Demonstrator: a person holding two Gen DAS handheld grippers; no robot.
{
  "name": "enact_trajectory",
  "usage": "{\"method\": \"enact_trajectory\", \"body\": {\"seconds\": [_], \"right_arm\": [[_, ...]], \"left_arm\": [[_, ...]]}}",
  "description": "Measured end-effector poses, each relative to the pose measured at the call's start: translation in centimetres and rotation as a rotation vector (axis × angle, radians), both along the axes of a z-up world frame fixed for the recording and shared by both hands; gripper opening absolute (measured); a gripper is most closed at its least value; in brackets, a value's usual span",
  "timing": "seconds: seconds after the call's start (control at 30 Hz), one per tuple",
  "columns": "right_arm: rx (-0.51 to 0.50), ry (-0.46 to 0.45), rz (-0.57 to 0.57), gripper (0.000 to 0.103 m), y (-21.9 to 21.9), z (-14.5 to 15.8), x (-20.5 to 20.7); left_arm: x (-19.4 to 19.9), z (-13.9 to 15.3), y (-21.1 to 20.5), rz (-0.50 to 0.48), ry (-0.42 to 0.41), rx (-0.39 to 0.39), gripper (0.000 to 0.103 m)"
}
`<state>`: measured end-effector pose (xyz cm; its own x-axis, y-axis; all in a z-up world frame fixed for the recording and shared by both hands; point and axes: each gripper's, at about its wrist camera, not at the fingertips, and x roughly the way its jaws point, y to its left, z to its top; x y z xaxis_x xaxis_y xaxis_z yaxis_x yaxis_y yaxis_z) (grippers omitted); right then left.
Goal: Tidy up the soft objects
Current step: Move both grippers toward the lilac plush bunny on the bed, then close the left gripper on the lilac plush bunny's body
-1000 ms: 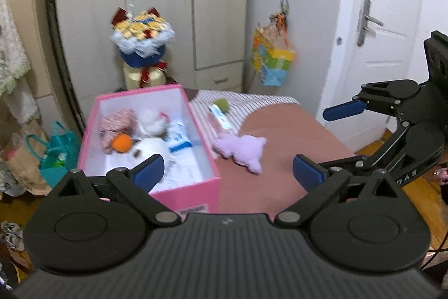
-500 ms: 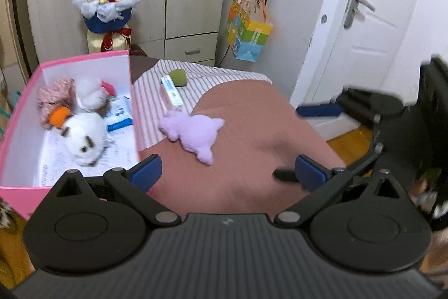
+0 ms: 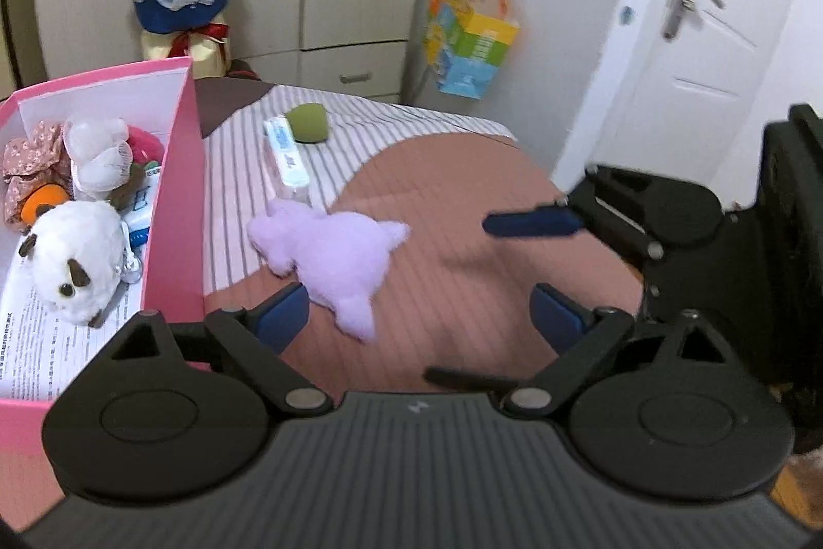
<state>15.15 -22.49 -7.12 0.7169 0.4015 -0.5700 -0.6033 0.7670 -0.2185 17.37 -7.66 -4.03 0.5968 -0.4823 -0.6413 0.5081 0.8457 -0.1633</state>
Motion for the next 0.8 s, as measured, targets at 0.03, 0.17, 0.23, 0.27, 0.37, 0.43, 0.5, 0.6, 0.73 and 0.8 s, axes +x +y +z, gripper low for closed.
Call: {"method": "enact_trajectory", "body": {"seconds": [0.03,0.17,0.23,0.27,0.37,0.43,0.5,0.6,0.73,0.8], "right_arm": [[0.006,0.008,0.008,0.090,-0.1,-0.4,0.4],[0.016,0.004,0.061,0.090,-0.3,-1.5,2.0],[0.023,0.012,0.081,0.091,-0.3,-1.9,3.0],[0.023,0.016,0.089,0.091,-0.3,-2.0,3.6],[-0.021,0.008,0.102,0.091,0.0,-2.9,5.2],[-0.042,0.003,0.139,0.091,0.1,-3.4,5.8],[-0.022,0.017,0.171,0.091,0.0,-3.5,6.4],[0.058,0.070,0.200,0.091,-0.1,-3.1,7.2],[-0.008,0.046,0.241,0.091,0.6,-3.3,7.5],[-0.020,0.043,0.236,0.091,0.7,-3.7,8.1]], "left_arm": [[0.4,-0.4,-0.2,0.017,-0.003,0.003,0.091],[2.2,-1.9,-0.5,0.067,0.003,0.006,0.088],[3.3,-2.7,-0.4,0.095,0.023,-0.013,0.088],[3.7,-3.0,-0.4,0.109,0.029,-0.020,0.088],[4.9,-3.7,-0.6,0.141,0.038,-0.012,0.080],[5.4,-4.1,-0.5,0.164,0.031,-0.035,0.078],[5.8,-4.5,-0.6,0.171,0.029,-0.037,0.077],[5.9,-4.4,-0.4,0.179,0.006,-0.049,0.075],[6.4,-4.8,-0.6,0.197,0.018,-0.033,0.064],[6.6,-5.1,-0.6,0.198,0.045,-0.033,0.060]]}}
